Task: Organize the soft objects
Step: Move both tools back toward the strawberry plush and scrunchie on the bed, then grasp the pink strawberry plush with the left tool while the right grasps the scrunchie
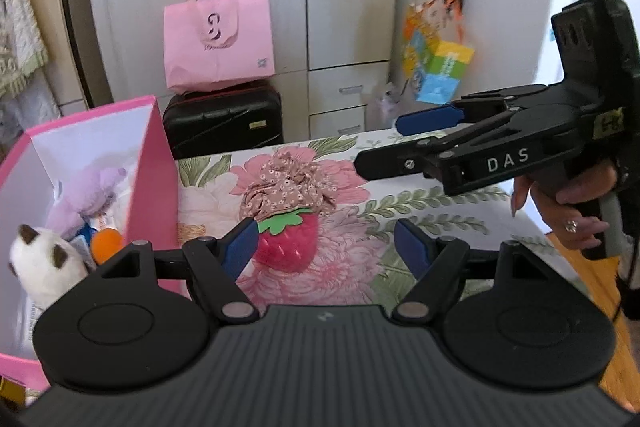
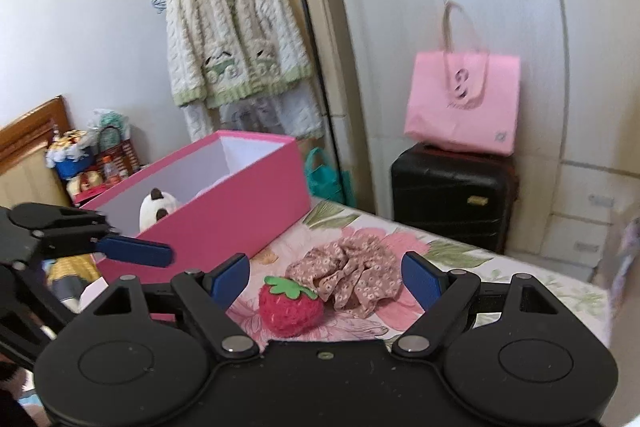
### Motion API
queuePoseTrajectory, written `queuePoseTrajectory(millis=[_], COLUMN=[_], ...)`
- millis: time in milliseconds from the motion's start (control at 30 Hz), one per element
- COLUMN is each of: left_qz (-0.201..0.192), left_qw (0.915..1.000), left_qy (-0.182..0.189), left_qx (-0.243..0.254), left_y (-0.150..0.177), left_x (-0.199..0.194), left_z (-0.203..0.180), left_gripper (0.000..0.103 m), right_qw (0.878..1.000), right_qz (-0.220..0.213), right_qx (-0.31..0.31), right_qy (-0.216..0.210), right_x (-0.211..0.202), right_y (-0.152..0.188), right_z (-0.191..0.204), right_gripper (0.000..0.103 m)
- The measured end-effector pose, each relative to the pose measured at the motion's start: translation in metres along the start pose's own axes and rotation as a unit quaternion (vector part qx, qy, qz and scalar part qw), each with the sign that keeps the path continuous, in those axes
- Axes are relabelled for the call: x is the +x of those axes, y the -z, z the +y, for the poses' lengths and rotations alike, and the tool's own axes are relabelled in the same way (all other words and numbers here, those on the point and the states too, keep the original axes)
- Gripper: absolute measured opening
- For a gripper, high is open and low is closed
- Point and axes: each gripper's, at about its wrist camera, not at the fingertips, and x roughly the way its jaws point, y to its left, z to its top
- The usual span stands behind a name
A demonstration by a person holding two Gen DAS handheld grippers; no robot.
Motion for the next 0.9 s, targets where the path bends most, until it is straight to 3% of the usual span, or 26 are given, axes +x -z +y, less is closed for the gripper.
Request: queuePoseTrajectory(millis=[133, 300, 533, 767, 900], left_qz=[0.009, 0.001, 0.001, 0.012, 0.033], left_qw=[0.9996, 0.9983, 0.9945, 0.9908, 0.9911], left_qy=[-0.006, -0.053, -0.097, -0.125, -0.113], left_qx=[-0.026, -0.026, -0.038, -0.051, -0.062], left_y=[0.003, 0.016, 0.021, 0.024, 0.026], left_x=[0.026, 0.053, 0.081, 0.098, 0.105], left_z=[0.001, -0.004, 0.005, 0.01, 0.015], left_gripper=[0.074, 0.074, 0.074, 0.074, 0.069], right_qw=[1.0, 0.997, 0.995, 0.992, 0.992], right_qz=[0.027, 0.066, 0.085, 0.123, 0.119], right_qx=[-0.002, -0.005, 0.011, 0.028, 0.029], right_qy=[-0.015, -0.03, -0.043, -0.01, -0.008], right_x=[0.025, 0.057, 0.093, 0.126, 0.128], right_y=[-0.002, -0.005, -0.007, -0.002, 0.004], right_z=[-0.013, -0.021, -0.034, -0.042, -0.041], right_gripper=[0.086, 0.086, 0.086, 0.087, 0.086])
